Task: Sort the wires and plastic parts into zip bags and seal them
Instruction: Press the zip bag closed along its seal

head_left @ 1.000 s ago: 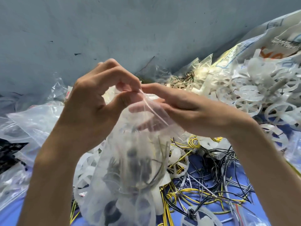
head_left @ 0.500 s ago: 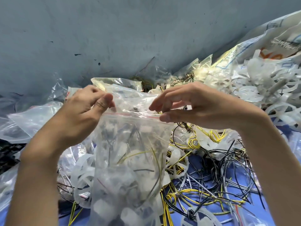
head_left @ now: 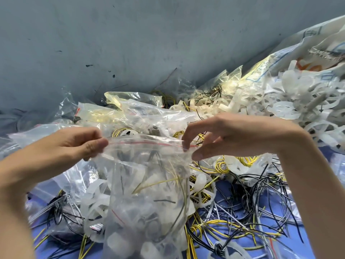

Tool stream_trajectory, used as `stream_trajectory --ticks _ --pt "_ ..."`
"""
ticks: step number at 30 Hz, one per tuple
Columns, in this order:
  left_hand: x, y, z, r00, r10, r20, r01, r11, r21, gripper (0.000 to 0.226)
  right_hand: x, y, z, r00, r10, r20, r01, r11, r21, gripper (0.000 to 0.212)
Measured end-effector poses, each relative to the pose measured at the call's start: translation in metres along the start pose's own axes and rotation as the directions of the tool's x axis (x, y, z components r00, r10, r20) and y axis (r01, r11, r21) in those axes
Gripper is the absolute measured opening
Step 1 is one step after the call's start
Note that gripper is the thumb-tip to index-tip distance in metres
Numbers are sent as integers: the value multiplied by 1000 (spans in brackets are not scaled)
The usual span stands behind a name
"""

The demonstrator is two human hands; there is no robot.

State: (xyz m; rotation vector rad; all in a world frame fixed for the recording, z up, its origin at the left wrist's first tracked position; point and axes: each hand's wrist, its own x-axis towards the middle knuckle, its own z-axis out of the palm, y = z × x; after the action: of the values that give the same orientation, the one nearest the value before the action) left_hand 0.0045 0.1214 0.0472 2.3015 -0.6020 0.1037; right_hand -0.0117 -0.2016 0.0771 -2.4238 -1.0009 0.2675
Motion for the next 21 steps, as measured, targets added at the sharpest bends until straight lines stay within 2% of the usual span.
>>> stream_trajectory --ticks 2,5,12,14,17,21 --pt "0 -7 -3 996 42 -84 -37 997 66 62 1 -1 2 999 4 -38 -2 999 44 5" --pt "1 -9 -3 970 103 -218 -80 991 111 54 2 -6 2 994 -35 -100 40 998 56 12" --pt "12 -4 -18 829 168 -534 -160 985 63 40 2 -6 1 964 -113 -240 128 991 47 8" --pt "15 0 -14 810 201 -552 -191 979 75 35 3 -6 1 966 -112 -233 124 992 37 7" --pt "18 -4 -7 843 209 -496 -223 974 31 34 3 -4 1 976 -78 -205 85 996 26 11" --pt "18 -20 -7 895 107 -432 -124 992 -13 42 4 -4 4 983 -62 -171 72 996 51 6"
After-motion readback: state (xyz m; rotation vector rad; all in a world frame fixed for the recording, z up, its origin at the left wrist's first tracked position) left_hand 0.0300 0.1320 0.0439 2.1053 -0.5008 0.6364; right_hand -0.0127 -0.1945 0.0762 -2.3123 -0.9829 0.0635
